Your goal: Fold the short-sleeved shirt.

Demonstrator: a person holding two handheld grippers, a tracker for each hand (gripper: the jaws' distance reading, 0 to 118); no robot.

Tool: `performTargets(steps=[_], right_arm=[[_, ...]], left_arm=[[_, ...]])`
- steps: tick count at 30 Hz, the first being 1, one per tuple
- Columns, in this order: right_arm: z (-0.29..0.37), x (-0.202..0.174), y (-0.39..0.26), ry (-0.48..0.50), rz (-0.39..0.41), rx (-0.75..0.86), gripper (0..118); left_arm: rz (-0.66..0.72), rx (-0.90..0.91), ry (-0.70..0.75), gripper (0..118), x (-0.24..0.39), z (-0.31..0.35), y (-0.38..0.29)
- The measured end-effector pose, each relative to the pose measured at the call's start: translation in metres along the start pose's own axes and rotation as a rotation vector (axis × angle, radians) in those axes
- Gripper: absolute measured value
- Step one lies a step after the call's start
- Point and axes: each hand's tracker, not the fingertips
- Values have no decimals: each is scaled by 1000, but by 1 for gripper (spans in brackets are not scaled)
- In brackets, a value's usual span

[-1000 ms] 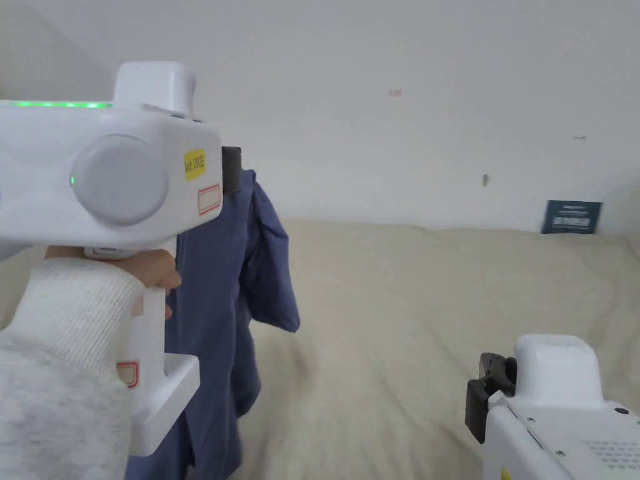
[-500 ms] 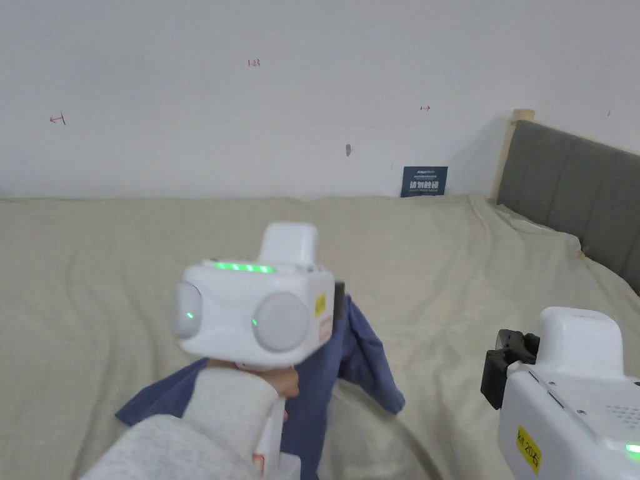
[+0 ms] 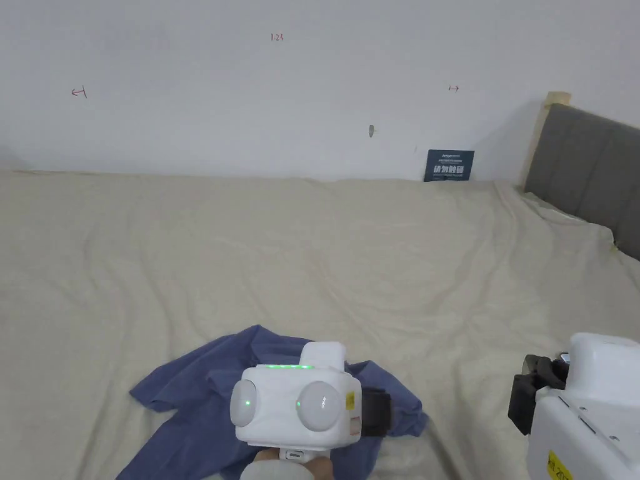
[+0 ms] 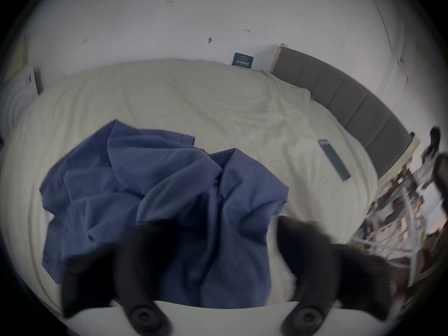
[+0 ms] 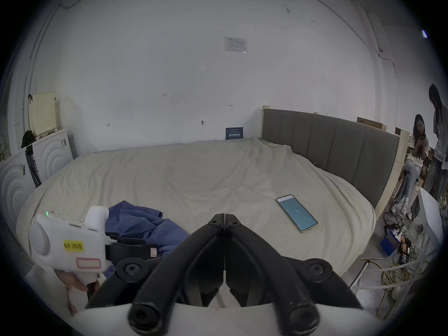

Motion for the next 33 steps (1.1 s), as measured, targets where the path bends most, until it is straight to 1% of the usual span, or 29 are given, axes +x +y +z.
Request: performTargets(steps=[2, 3, 5, 8, 11, 12, 13, 14, 16, 17, 18, 19, 20, 22, 28, 30, 31, 32, 33], right_arm=[[-1, -8, -1, 19, 10, -2, 0], [-2, -12, -1, 35, 20, -4, 0], [-2, -21, -3, 62, 45, -9, 0], [-1, -36, -5, 99, 80, -9, 0], [-2, -51, -7, 135, 95, -10, 0], [-4, -55, -8, 144, 102, -15, 0], [-4, -59, -9, 156, 108, -18, 0], [-5, -65, -11, 165, 112, -22, 0], [-8, -74, -14, 189, 123, -31, 0], [-9, -80, -15, 197, 128, -38, 0], [-9, -85, -17, 205, 135, -44, 0], [-9, -90, -18, 218, 144, -46, 0], [-8, -94, -19, 227, 151, -47, 0], [-9, -102, -21, 241, 171, -54, 0], [-15, -119, -26, 258, 203, -80, 0], [-18, -123, -28, 258, 219, -88, 0], [-19, -124, -28, 258, 224, -92, 0], [-21, -125, -28, 257, 229, -97, 0], [-23, -126, -29, 255, 234, -102, 0]], left_arm=[[70, 17, -53, 117, -8, 17, 3], [99, 53, -52, 117, -13, 26, 4], [103, 103, 12, 117, -23, 45, 5], [32, 198, 131, 117, -41, 81, 1], [-46, 232, 263, 117, -66, 113, -8], [-70, 230, 314, 116, -76, 124, -12], [-66, 250, 359, 110, -85, 133, -18], [-63, 271, 397, 96, -95, 141, -24], [-44, 274, 475, 22, -115, 152, -33], [-14, 249, 496, 0, -127, 155, -37], [43, 233, 542, 0, -140, 155, -44], [62, 240, 543, 0, -151, 158, -50], [63, 202, 537, 0, -158, 158, -55], [77, 186, 544, 0, -172, 154, -64], [120, 134, 495, 0, -184, 133, -70], [116, 102, 483, 4, -184, 120, -67], [109, 97, 483, 9, -184, 115, -66], [111, 96, 475, 9, -184, 110, -66], [120, 84, 448, 43, -185, 103, -64]])
